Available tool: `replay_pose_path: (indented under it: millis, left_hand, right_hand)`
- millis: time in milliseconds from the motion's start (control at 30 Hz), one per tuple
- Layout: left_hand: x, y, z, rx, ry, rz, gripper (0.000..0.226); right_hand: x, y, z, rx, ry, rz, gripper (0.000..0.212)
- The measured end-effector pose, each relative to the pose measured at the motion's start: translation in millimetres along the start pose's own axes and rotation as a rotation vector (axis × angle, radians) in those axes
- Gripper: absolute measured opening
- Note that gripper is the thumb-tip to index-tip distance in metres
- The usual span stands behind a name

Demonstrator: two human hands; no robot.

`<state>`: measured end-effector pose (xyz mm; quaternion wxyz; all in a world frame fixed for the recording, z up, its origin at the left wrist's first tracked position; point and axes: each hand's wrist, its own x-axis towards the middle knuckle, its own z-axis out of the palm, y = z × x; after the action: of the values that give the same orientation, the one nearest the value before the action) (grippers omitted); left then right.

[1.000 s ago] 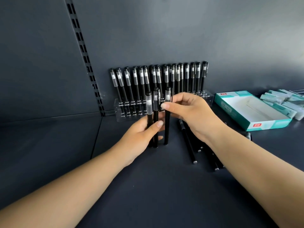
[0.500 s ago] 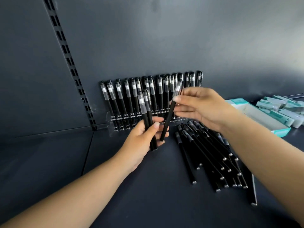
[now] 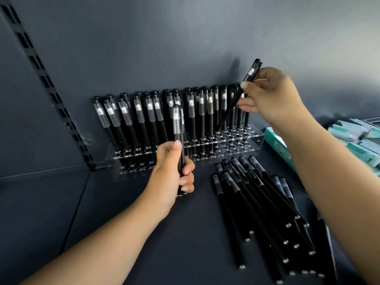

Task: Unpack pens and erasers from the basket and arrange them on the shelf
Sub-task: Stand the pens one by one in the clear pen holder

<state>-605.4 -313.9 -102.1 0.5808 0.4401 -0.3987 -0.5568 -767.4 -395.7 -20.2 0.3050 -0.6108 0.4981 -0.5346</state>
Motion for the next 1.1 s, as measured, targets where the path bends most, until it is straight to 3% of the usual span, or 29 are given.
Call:
replay_pose_path:
  millis: [233, 500, 667, 767, 867, 967, 1100]
  left_hand:
    - [-1.2, -6.7, -3.3, 0.116, -0.008, 0.055, 0.014]
    - [1.4, -9.3, -6.0, 0.203, 0.042, 0.107, 0.012]
    - [-0.2, -6.2, -4.2, 0.196, 0.029, 0.141, 0.012]
    - [-1.5, -5.7, -3.5, 0.231, 0.04, 0.233, 0.013]
    - [-3.3, -5.4, -3.6, 0.274, 0.037, 0.318, 0.014]
    - [-3.9, -7.5, -6.5, 0.348, 0.031, 0.389, 0.007]
    - [-6.0, -7.9, -7.1, 0.369, 0.034, 0.449, 0.022]
  right_hand:
    - [-3.8, 5.7, 8.2, -0.178, -0.042, -0.111, 0.008]
    - [-8.5, 24.1, 20.5, -0.29, -0.178, -0.014, 0.008]
    - [-8.9, 25.1, 19.8, -0.364, -0.18, -0.002, 0.016]
    - [-10.6, 20.9, 16.3, -0.493, -0.243, 0.008, 0.036]
    - [-11.9, 7.5, 11.7, -0.529, -0.195, -0.043, 0.042]
    - [-17.3, -8.5, 11.2, -0.44, -0.128, -0.15, 0.035]
    - [-32.7, -21.4, 19.4, -0.24, -0.399, -0.111, 0.016]
